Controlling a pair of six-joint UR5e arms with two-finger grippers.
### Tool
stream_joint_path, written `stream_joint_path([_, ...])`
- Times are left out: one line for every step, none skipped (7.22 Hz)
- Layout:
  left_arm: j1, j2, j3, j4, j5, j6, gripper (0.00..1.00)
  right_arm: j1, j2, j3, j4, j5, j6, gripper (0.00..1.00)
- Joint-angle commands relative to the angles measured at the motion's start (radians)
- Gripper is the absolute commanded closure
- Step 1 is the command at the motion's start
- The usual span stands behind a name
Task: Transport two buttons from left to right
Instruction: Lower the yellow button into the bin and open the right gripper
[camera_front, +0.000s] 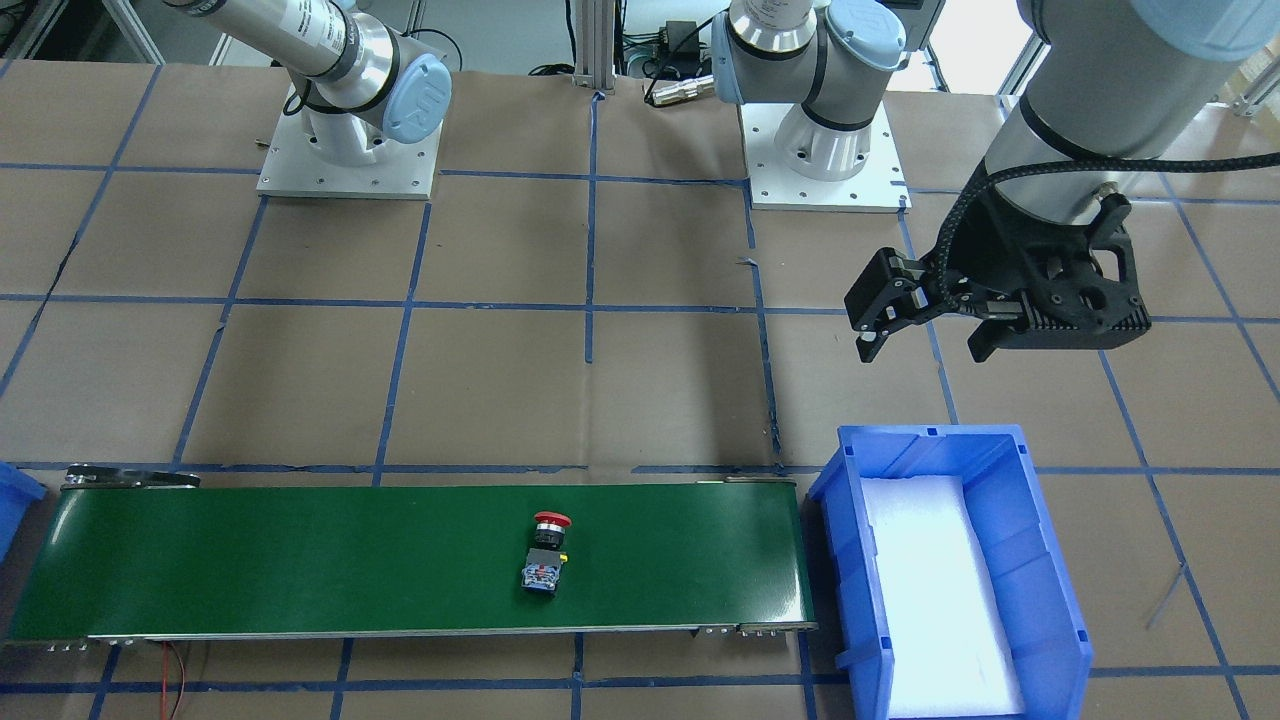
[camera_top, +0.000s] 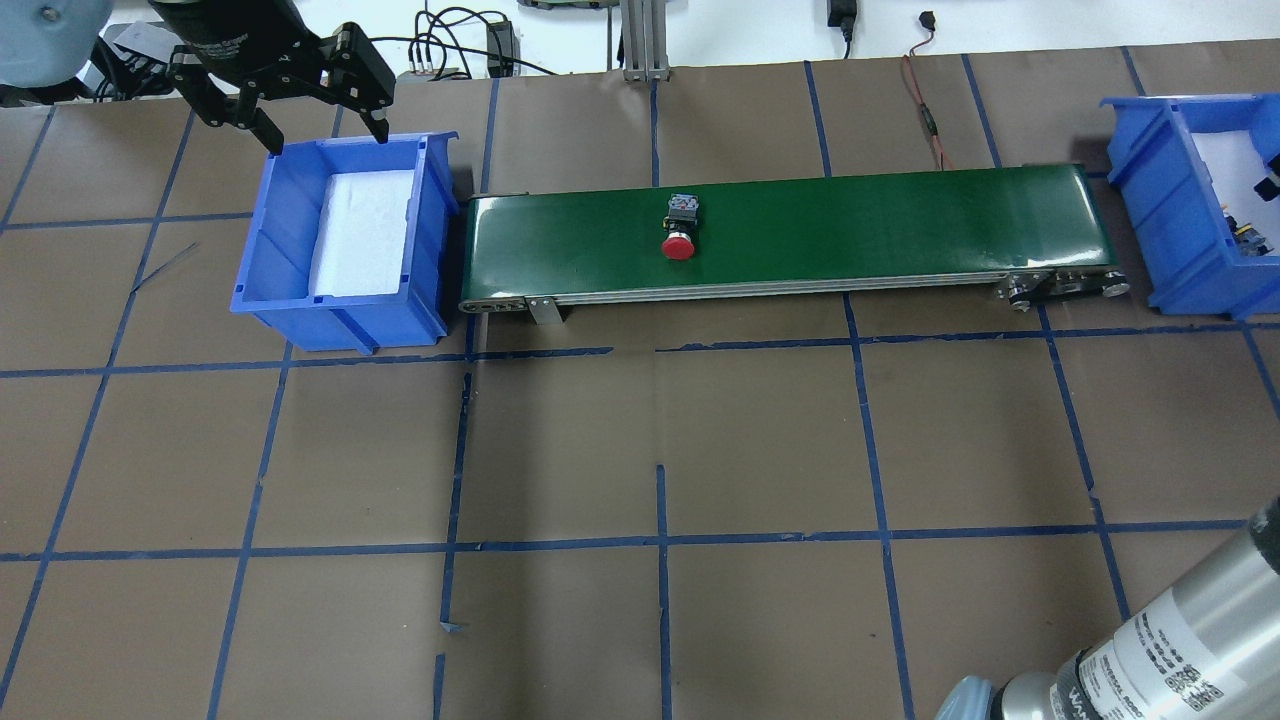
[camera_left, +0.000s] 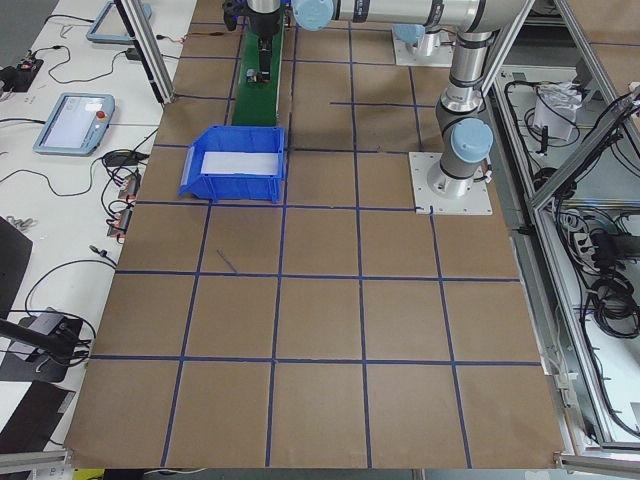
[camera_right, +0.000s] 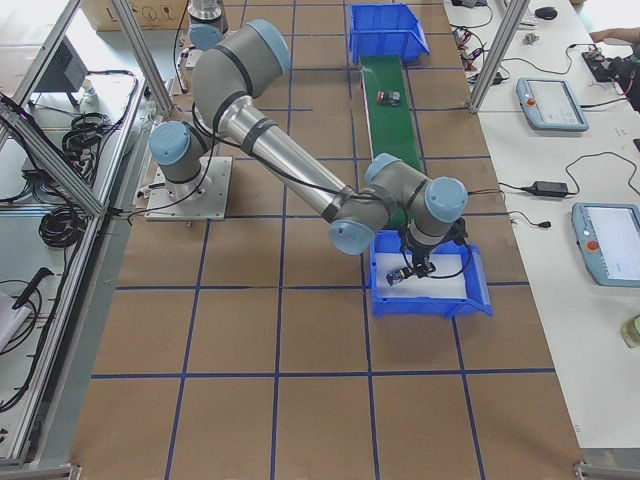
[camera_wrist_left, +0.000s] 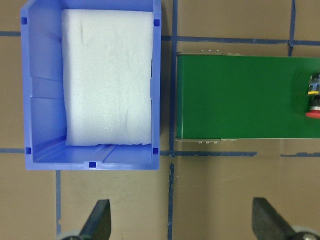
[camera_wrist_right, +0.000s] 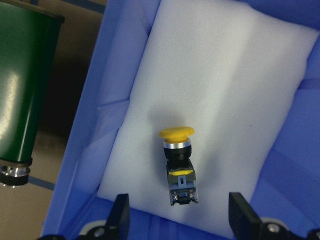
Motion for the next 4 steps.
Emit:
stream_joint_path([0.001, 0.0, 0.0, 0.0, -0.001, -0.001, 0.0, 0.053, -0.071, 0.006, 0.009, 0.05, -0.001, 0.26])
stream_joint_path([0.001, 0.0, 0.0, 0.002, -0.001, -0.001, 0.0, 0.128, -0.079, 0.006, 0.009, 0.062, 0.012, 0.26])
stream_joint_path([0.006, 0.0, 0.0, 0.001, -0.003, -0.001, 0.0, 0.209, -0.08, 0.013, -0.006, 0.064, 0.072, 0.26])
stream_joint_path([0.009, 0.0, 0.0, 0.0, -0.003, -0.001, 0.0, 0.28, -0.082, 0.022, -0.005, 0.076, 0.201, 0.26])
